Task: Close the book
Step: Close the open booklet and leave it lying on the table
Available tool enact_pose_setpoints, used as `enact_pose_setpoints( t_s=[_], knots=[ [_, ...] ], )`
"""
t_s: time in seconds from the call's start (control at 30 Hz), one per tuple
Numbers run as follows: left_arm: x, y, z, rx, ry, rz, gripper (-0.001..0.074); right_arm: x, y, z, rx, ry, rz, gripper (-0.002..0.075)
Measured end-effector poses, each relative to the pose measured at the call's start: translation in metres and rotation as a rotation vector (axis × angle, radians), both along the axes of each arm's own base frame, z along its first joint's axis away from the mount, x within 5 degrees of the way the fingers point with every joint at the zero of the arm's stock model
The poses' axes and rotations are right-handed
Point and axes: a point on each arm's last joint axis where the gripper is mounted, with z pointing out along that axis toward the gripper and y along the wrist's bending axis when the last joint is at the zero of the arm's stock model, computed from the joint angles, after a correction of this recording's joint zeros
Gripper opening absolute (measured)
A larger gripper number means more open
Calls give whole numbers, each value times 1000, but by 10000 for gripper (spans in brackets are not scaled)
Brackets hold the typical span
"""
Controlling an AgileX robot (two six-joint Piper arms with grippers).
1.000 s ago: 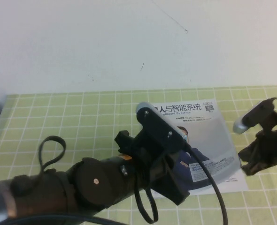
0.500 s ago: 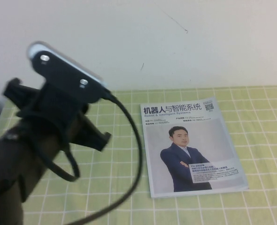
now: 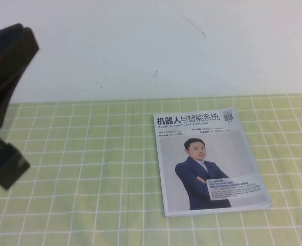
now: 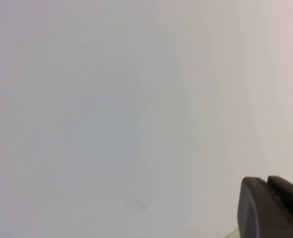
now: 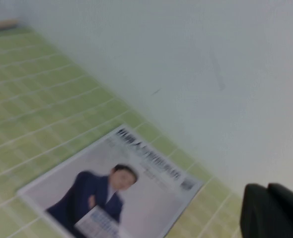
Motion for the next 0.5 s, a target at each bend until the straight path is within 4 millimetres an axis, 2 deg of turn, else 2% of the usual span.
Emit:
enact_pose_setpoints(
  t_s=[0.1, 0.2, 0.33, 0.43, 0.5],
  knots=[
    [-11, -10, 2, -39, -18, -166, -4, -12, 4, -12, -61, 142, 81, -3],
    [-11, -16, -11, -60, 42, -222, -4, -19, -1, -25, -107, 312, 41, -4],
    [-7, -20, -36, -68, 149, -223, -4, -25, -22, -39, -191, 489, -187, -4],
    [-6, -23, -59, -68, 236, -239, -4, -29, -39, -39, -232, 500, -405, -4],
    [-7, -25, -74, -64, 289, -259, -4, -32, -45, -36, -228, 464, -491, -3]
  ],
)
